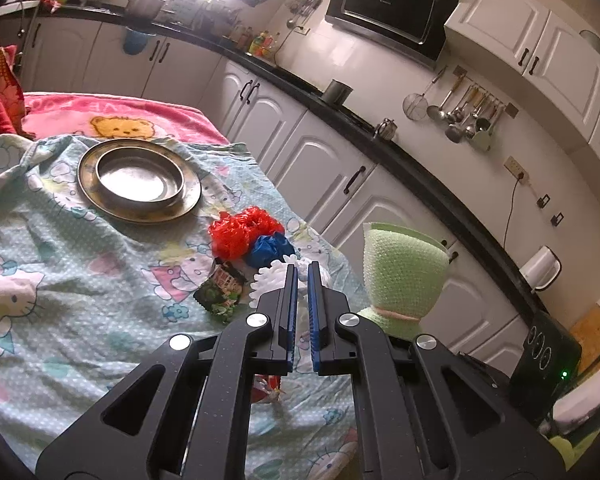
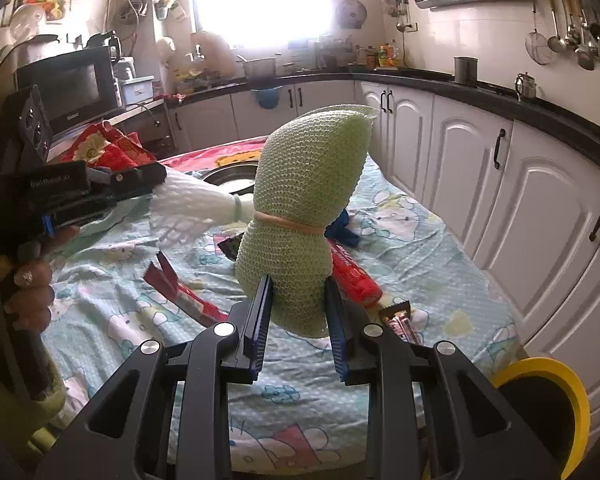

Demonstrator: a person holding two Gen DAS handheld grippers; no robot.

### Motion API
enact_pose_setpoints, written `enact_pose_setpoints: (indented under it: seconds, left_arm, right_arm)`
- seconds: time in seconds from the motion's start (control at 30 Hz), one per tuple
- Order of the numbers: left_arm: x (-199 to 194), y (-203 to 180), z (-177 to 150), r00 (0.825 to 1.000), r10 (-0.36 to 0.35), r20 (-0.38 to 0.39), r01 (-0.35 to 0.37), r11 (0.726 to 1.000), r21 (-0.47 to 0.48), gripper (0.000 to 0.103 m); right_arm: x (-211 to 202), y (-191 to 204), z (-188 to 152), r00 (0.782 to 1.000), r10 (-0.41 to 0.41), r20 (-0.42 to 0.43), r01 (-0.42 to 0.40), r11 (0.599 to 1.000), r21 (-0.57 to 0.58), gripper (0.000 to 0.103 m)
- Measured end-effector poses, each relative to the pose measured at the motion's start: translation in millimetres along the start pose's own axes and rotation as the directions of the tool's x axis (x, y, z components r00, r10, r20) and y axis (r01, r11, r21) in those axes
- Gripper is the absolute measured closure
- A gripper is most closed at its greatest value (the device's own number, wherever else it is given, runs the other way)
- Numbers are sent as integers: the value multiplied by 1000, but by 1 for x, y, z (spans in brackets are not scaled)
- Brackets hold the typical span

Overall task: Collect trash
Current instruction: 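Lift and carry the green pouch with both tools over the bin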

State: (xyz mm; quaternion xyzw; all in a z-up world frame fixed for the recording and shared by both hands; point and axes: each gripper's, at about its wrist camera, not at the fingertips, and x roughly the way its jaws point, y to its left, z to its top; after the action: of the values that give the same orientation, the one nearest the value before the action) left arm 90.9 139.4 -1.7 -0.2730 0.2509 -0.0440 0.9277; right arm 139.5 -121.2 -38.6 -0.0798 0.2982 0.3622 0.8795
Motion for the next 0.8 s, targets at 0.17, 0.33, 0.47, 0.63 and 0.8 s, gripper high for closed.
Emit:
enact_pose_setpoints:
  seconds: [0.17,0.33,0.47,0.63,0.8]
  left_arm:
    - [-9,-13,5,999,-23,38,22,999,31,101]
    - [-14,-31,11,997,-40,63,35,996,87,101]
    - [-13,-44,10,997,-49,63,41,992,117,101]
    - [-7,-60,5,997,-57,44,50,988,146,101]
    - [0,-76,-2,997,-73,24,67,981,181,101]
  right_arm:
    - [-8,0,0,1000,-2,17,2,1000,-1,78]
    - [-22,-5,2,999,-11,47,11,1000,10,78]
    - [-37,-12,4,997,-27,75,25,999,24,78]
    - [-56,-23,4,993,-49,107,46,998,37,78]
    - [-72,-36,0,990,-73,123,66,996,61,78]
